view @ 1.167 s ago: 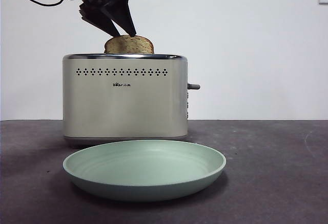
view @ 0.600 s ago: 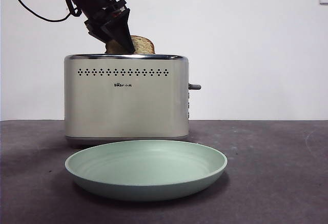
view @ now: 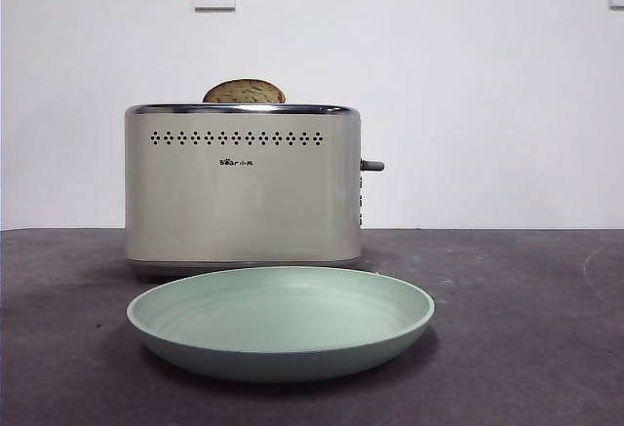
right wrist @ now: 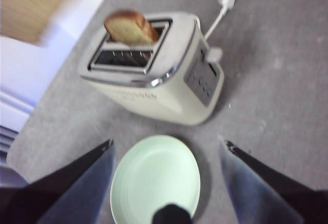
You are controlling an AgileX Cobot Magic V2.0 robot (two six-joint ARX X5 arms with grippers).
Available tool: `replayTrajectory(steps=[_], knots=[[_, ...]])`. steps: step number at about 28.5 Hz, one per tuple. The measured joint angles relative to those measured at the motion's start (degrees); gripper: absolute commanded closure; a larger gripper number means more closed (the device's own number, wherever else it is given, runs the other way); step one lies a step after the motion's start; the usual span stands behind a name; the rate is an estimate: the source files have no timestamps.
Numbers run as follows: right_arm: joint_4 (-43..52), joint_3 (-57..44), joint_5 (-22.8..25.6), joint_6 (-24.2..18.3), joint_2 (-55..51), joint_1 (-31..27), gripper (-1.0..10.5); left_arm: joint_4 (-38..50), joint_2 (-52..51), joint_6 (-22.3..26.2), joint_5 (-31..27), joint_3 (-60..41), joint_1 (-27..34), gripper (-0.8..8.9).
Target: Take the bread from the toaster,put the bread on the plate,put the plate on the table
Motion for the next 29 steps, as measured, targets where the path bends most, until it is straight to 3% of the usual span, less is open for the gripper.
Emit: replayTrajectory(steps=[5,10,15,21,29], knots=[[-2.89,0.00,0.11,-2.03,2.29,0.35,6.0,-3.54,-6.84,-6.86,-0.13,0.04,-0.20,8.20],[-4.15,0.00,0.22,-3.39,5.75,2.27,6.0,-10.23,-9.16,-8.48,-0.15,-0.17,-1.05,8.20],[-4.68,0.00,4.81,-4.50,9.22,4.15,6.0,-9.55,-12.50,-10.03,-0.90,-4.57,-1.22,8.20],[-4.66,0.00,6.08,-5.22,13.97,6.91,6.0,1.03,-22.36,-13.55,-6.03,-21.53,-1.22,8.20],[-4.50,0.02,6.21,-6.47,21.73,11.63,6.0,17.55,-37.46,-23.19,-9.57,-49.92,-1.20,8.21]])
